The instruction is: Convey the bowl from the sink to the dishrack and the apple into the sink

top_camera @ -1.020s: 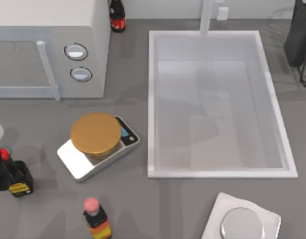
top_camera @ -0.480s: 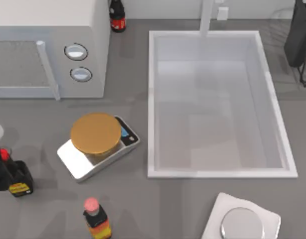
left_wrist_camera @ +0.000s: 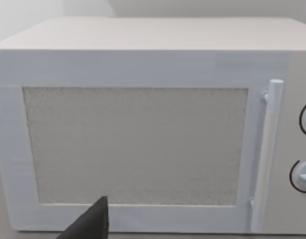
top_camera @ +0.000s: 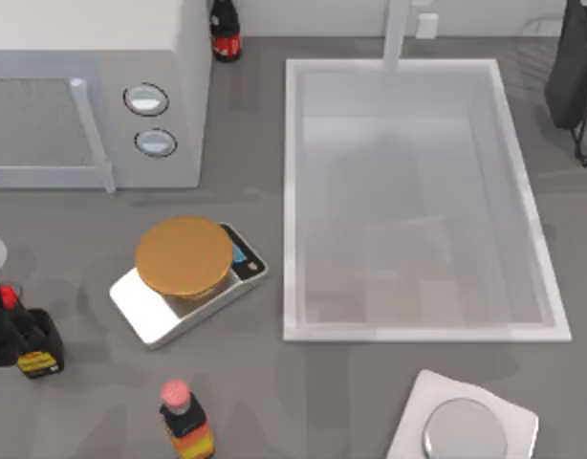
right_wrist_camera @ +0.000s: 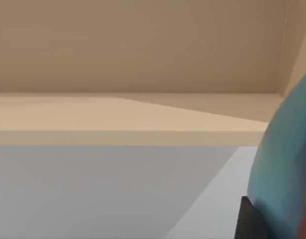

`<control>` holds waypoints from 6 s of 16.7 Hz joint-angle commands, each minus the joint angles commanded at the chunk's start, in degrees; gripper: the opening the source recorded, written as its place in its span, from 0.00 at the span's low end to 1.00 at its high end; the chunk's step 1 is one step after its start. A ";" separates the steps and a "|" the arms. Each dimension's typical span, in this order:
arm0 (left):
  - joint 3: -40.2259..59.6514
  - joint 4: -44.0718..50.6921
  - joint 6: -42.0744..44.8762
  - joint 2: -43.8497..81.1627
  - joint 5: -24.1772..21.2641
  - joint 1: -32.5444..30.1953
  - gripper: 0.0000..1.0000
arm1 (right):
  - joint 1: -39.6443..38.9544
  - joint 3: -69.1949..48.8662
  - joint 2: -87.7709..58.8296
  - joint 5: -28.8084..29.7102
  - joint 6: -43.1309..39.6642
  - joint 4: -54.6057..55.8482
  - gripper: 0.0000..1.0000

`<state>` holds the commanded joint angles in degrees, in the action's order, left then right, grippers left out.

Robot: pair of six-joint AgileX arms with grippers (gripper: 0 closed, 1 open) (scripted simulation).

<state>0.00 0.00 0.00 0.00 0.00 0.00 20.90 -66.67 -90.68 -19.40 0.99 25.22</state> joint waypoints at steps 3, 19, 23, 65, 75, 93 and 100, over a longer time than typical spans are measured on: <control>0.00 0.00 0.00 0.00 0.00 0.00 1.00 | -1.22 4.23 -5.36 1.28 -0.05 12.27 0.00; 0.00 0.00 0.00 0.00 0.00 0.00 1.00 | -3.32 10.60 -12.28 3.51 -0.06 21.94 0.53; 0.00 0.00 0.00 0.00 0.00 0.00 1.00 | -3.32 10.60 -12.28 3.51 -0.06 21.94 0.83; 0.00 0.00 0.00 0.00 0.00 0.00 1.00 | -20.90 66.67 90.68 19.40 -0.99 -25.22 1.00; 0.00 0.00 0.00 0.00 0.00 0.00 1.00 | -20.90 66.67 90.68 19.40 -0.99 -25.22 1.00; 0.00 0.00 0.00 0.00 0.00 0.00 1.00 | -19.50 63.42 87.07 19.39 -2.35 -28.47 1.00; 0.00 0.00 0.00 0.00 0.00 0.00 1.00 | -13.10 44.17 59.57 19.40 -8.60 -49.02 1.00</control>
<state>0.00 0.00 0.00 0.00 0.00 0.00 7.80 -22.50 -31.11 0.00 -7.61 -23.80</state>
